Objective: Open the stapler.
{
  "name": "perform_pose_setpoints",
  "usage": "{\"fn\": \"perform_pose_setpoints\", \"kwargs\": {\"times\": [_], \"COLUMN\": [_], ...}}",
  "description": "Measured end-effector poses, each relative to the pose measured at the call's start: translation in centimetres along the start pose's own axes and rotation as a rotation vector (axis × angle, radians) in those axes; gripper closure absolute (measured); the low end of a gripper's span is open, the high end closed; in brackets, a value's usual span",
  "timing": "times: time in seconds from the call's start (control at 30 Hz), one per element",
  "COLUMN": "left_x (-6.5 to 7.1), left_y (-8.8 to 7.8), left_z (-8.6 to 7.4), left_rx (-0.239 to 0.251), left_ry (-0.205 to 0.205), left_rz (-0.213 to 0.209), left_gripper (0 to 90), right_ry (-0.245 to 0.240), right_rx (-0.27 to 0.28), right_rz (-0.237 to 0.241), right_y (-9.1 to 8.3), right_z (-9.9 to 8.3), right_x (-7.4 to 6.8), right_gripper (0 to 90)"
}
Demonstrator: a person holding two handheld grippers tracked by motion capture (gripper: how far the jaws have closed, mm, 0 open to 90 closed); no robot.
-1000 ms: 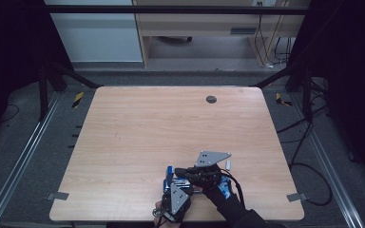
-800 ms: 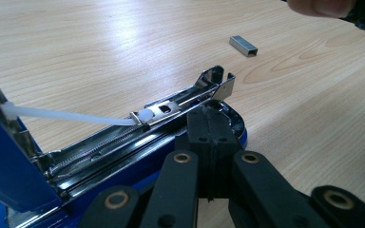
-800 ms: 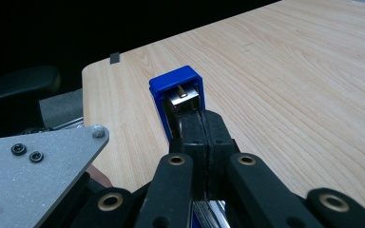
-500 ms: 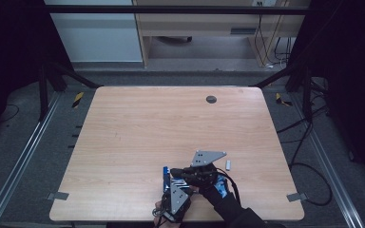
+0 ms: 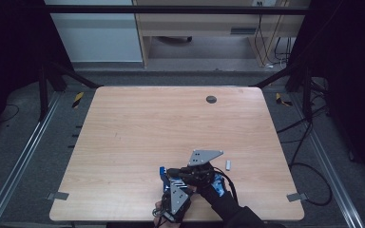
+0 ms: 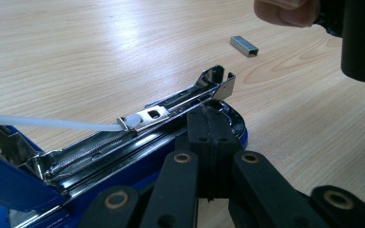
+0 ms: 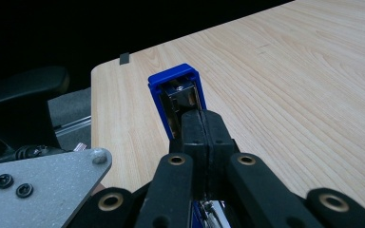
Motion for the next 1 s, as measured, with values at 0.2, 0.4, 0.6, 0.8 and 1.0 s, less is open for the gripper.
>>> {"fn": "perform_pose_setpoints", "kwargs": {"times": [0.2, 0.4, 0.6, 0.8, 1.0], "left_x": [0.0, 0.0, -0.1, 0.0, -0.1], "left_y": [0.0, 0.0, 0.0, 0.0, 0.0], "left_z": [0.0, 0.0, 0.0, 0.0, 0.0], "left_rx": [0.000, -0.002, -0.002, 0.000, 0.000], "left_ry": [0.000, -0.006, -0.008, -0.009, -0.006], "left_rz": [0.001, 0.000, 0.000, 0.001, 0.000], "left_gripper": [89.6, 89.6, 89.7, 89.6, 89.6], "right_ry": [-0.001, -0.002, -0.001, 0.006, 0.007], "right_rx": [-0.008, -0.014, -0.020, -0.025, -0.043], "right_rz": [0.013, 0.027, 0.040, 0.052, 0.060], "right_y": [0.5, 1.1, 1.7, 2.2, 2.7], "right_z": [0.1, 0.2, 0.3, 0.2, 0.2], "right_x": [0.0, 0.1, 0.1, 0.3, 0.4], "right_gripper": [90.0, 90.0, 90.0, 90.0, 90.0]}}
Point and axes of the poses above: each handheld gripper's, and its own axes: y roughly forward along the jaws, z roughly out of its top, x roughly to its right, the point moved 1 cm from there along y, roughly forward along the jaws, and after that the axes turned 9 degrees about z, right-handed, at the moved point
